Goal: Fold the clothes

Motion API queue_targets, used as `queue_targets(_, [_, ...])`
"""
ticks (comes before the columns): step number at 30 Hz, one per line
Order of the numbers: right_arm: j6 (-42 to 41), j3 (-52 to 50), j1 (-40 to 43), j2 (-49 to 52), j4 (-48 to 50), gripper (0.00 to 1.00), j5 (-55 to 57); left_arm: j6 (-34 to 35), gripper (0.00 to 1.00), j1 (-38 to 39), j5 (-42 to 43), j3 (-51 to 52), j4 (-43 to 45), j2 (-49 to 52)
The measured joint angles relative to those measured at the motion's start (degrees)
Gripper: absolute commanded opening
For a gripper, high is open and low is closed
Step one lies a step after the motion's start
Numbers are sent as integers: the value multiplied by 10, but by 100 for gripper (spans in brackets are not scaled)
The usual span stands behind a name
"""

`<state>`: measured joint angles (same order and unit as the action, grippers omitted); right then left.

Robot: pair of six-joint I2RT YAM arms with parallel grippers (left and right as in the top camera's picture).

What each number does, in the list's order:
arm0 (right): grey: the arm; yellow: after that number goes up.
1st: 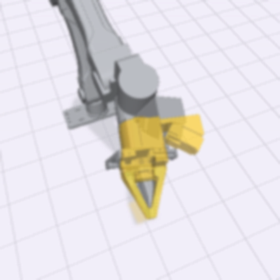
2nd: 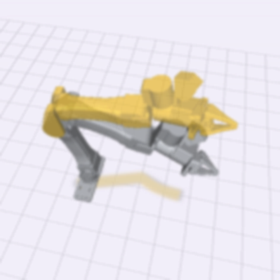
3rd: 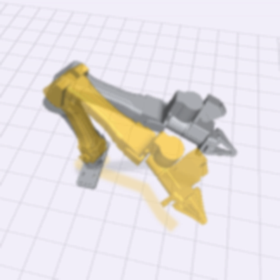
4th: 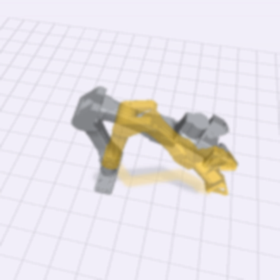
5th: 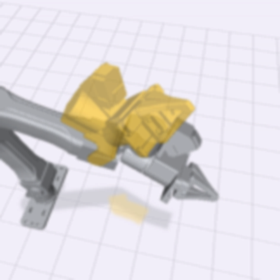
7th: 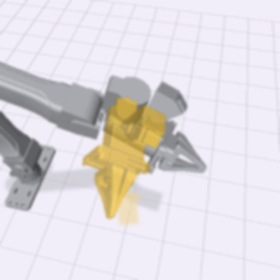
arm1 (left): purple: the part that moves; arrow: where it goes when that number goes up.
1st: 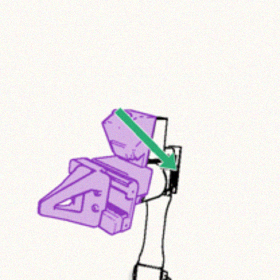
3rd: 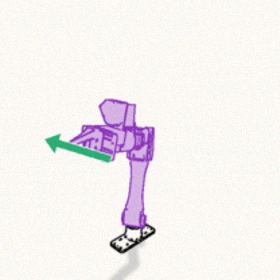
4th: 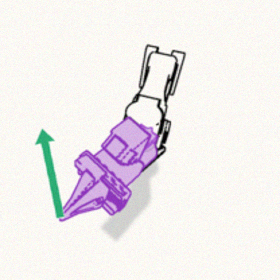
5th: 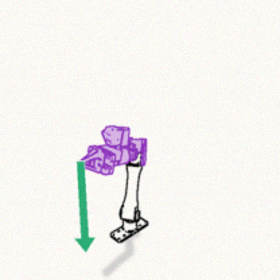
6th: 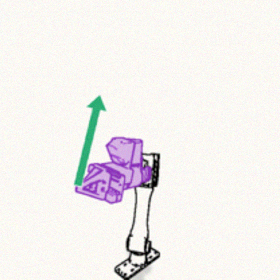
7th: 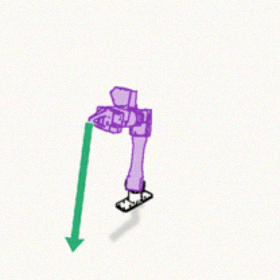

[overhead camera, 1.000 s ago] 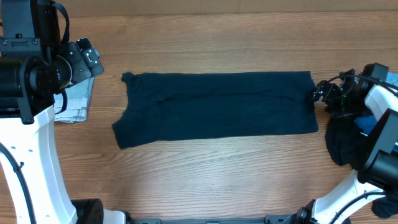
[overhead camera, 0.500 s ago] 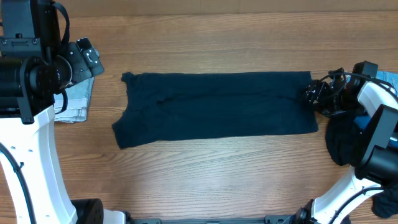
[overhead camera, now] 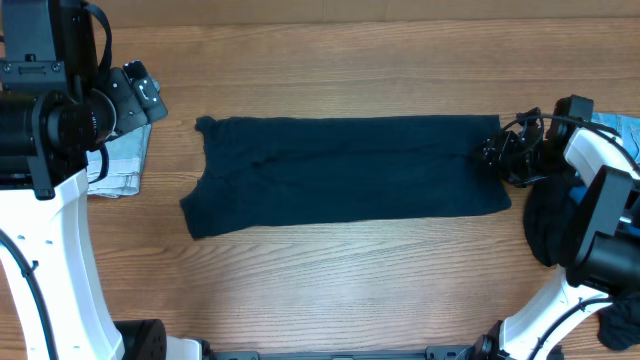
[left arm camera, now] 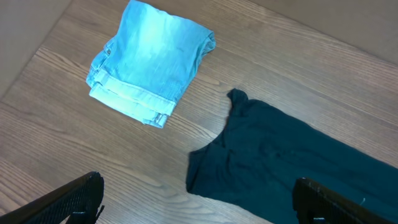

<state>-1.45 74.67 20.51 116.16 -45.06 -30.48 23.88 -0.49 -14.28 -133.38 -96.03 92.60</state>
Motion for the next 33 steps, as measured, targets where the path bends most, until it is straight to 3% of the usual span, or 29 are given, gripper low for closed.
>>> queue_targets(5, [-26,0,-3,0,0,65,25,0,100,0,0,0,0,0])
queue_targets(13, [-62,8,3,-5,-25,80,72,0,100,0,0,0,0,0])
queue_targets(21, [52,-2,118,9,-26,81,-68,0,100,0,2,0,0,0])
queue_targets(29, [82,4,68,31,-22,81,-123,0,100,0,2,0,0,0])
queue_targets(31, [81,4,56,34,-16,81,-132,0,100,0,2,0,0,0])
queue_targets(33, [81,4,52,35,-15,68,-135,0,100,0,2,0,0,0])
